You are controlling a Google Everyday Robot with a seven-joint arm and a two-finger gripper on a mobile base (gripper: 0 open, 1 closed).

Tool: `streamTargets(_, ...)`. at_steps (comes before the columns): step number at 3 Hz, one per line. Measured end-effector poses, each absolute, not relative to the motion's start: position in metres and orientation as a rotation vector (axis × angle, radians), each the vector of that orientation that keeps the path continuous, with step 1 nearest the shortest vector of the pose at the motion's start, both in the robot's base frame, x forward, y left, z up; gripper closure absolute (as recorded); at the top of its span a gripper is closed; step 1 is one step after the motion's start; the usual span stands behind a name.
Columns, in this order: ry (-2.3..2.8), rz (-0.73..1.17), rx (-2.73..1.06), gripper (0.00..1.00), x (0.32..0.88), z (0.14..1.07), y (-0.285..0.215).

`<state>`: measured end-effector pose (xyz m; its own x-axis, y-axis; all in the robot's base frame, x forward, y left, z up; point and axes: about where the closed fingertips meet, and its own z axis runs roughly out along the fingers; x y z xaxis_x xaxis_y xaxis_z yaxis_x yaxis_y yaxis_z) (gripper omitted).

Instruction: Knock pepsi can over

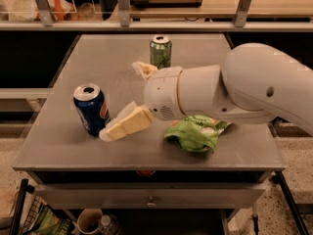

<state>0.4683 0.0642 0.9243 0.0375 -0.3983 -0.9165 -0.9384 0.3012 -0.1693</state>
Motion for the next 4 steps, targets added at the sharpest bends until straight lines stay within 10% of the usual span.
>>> streamTargets(4, 1.467, 0.867, -1.064, 0.00, 0.492, 0.873, 0.127)
